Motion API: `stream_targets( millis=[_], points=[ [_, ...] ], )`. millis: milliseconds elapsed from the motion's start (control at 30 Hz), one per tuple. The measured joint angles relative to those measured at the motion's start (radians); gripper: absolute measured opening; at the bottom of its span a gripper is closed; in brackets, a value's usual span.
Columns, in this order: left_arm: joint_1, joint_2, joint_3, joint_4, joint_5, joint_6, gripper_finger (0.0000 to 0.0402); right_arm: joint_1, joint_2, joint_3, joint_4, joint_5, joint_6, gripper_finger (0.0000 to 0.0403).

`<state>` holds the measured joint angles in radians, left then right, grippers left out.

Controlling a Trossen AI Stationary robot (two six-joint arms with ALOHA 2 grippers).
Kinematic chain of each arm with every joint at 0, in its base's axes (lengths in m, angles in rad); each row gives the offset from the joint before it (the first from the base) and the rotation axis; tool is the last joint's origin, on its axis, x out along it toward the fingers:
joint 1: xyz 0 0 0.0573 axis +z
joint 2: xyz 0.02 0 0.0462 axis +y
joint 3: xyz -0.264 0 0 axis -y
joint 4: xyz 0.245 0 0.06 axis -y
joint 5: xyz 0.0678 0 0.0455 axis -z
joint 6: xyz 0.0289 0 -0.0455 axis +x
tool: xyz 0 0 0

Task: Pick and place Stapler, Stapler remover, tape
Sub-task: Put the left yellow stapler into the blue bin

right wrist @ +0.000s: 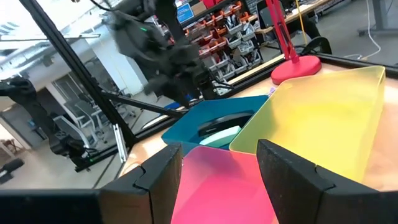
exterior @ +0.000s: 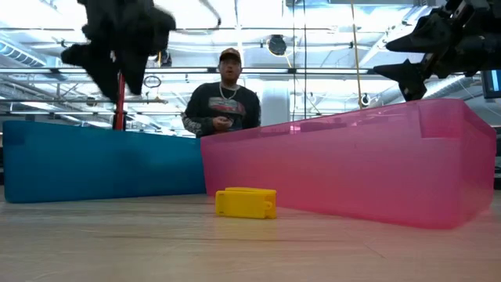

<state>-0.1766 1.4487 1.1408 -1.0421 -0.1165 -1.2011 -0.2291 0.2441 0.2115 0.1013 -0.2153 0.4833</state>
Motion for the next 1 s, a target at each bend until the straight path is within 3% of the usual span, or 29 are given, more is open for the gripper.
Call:
stream_targets(
  millis=[233, 500, 700, 1000],
  points=[
    [-0.171, -0.026, 0.001, 0.413, -0.107, -0.032, 0.0216, 0.000, 0.000, 0.000, 0.000, 0.000, 0.041, 0.0201],
    [-0.341, 0.095, 0.003, 0.921, -0.290, 0.051, 0.0216, 0.000, 0.000, 0.000, 0.000, 0.000, 0.040, 0.0201],
    [-0.402, 0.234, 0.049, 0.980, -0.257, 0.027, 0.0196, 0.000, 0.000, 0.000, 0.000, 0.000, 0.037, 0.0201],
    [-0.415, 0.353, 0.185, 0.917, -0.060, 0.015, 0.0164, 0.000, 0.000, 0.000, 0.006, 0.002, 0.051, 0.0201]
  ],
)
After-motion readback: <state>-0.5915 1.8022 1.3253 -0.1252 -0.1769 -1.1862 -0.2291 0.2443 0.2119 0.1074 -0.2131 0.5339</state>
